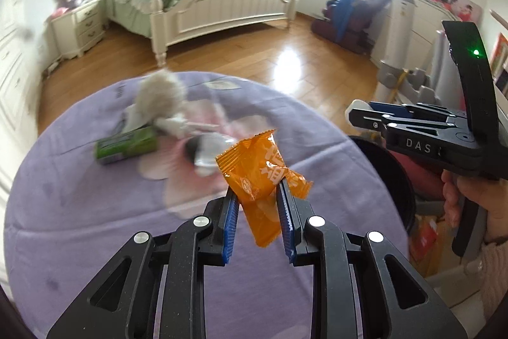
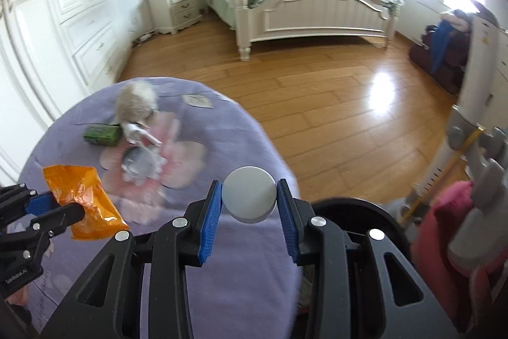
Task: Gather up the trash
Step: 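Carry the orange bag and white cap over the bin and release both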
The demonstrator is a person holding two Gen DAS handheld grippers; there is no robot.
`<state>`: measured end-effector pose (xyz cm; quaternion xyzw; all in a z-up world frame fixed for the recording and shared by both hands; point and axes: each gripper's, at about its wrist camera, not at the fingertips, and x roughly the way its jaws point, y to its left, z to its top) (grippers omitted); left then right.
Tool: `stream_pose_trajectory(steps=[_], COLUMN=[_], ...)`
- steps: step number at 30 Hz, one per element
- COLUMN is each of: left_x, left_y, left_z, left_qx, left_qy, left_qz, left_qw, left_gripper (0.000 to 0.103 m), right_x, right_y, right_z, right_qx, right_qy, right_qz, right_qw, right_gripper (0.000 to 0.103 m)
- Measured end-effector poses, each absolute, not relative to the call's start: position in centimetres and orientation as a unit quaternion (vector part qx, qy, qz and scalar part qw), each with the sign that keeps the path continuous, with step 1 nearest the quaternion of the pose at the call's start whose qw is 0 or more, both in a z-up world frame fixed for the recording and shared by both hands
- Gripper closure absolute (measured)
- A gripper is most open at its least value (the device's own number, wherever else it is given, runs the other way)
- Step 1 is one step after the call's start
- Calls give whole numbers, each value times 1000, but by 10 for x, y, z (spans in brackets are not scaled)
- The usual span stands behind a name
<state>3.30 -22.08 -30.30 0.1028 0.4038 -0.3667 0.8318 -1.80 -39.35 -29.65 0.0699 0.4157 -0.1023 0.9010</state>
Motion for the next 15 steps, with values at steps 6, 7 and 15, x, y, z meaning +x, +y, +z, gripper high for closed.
stream_pose_trajectory(steps=[6,7,15], left_x=[6,3,-24], left_y=[-290,-298,-379], left_z=[-299,-299,-299], left_qx=[130,133,161], left_qy=[385,383,369], left_qz=[-423,-430,-477], left_qw=[810,807,781], left_gripper=[78,78,78], right_x=[-67,-74,-115], right_y=[-444,-450,-490], right_z=[-301,-302,-306], right_qx=[78,78,88], right_qy=[419,418,411], right_qz=[-172,-185,-246], right_qw=[888,886,873], right_gripper=[68,69,68])
